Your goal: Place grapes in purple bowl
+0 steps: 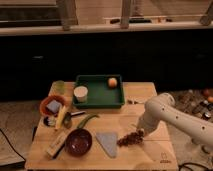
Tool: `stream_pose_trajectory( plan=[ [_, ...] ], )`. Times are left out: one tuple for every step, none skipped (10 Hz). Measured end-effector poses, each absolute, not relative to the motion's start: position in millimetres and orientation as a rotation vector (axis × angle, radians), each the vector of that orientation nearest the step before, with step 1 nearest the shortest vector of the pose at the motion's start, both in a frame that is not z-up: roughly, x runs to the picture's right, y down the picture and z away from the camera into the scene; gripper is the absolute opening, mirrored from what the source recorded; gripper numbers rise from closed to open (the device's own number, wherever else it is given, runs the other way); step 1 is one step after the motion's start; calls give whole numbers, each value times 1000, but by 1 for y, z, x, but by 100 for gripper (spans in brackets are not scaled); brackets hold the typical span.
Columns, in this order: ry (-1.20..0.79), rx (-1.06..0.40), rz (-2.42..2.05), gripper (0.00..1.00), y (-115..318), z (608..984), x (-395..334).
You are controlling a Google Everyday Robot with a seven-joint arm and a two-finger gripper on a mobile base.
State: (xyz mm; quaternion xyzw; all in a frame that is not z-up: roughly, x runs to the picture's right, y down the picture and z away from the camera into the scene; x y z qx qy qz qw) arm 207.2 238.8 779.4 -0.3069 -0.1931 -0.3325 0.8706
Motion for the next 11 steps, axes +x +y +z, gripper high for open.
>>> stream_pose_trajectory(
  plan=[
    [-407, -641, -705, 0, 233, 778, 206],
    [-410, -638, -716, 0, 226, 775, 204],
    [-412, -635, -727, 0, 219, 771, 203],
    [-413, -631, -739, 0, 213, 768, 201],
    [-411, -627, -754, 0, 206, 764, 199],
    [-409, -621, -774, 0, 198, 758, 196],
    [-408, -618, -790, 0, 193, 755, 194],
    [-412, -618, -806, 0, 190, 752, 191],
    [-417, -615, -825, 0, 187, 749, 186],
    [-425, -612, -846, 0, 184, 747, 181],
    [-433, -610, -866, 0, 182, 745, 176]
  ],
)
